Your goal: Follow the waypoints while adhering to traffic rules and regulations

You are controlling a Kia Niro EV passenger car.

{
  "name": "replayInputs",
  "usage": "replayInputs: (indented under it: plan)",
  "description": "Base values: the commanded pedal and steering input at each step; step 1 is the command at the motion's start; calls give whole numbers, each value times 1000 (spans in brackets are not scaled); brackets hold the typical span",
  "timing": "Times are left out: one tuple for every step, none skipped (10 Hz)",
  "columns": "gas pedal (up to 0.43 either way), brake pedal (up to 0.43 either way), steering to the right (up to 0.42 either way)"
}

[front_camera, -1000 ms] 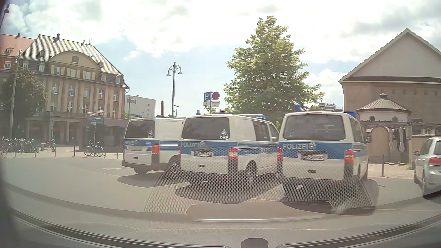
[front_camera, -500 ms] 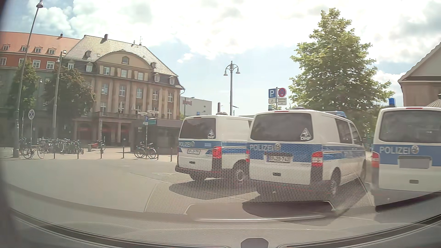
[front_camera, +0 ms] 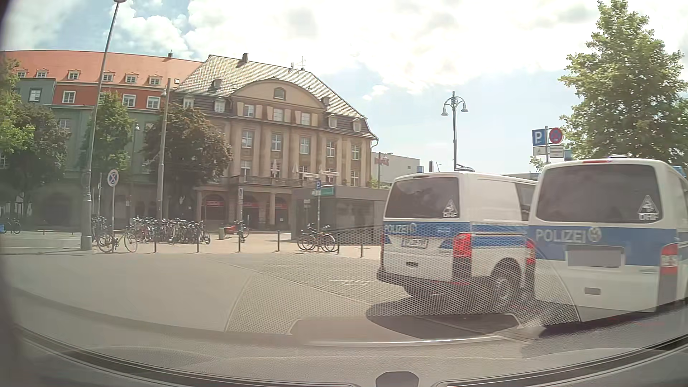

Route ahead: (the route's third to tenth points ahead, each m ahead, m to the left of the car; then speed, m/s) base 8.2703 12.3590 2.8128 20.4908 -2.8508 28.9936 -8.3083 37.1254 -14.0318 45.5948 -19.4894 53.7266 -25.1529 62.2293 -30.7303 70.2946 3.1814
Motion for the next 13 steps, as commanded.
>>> replayInputs:
  plan:
    - [8,30,-481]
    - [8,24,-454]
    - [8,24,-423]
    - [8,30,-396]
    - [8,24,-374]
    - [8,24,-347]
    - [0,24,-323]
    - [0,24,-300]
    - [0,30,-276]
    - [0,24,-264]
    - [0,30,-254]
    - [0,30,-248]
    - [0,30,-247]
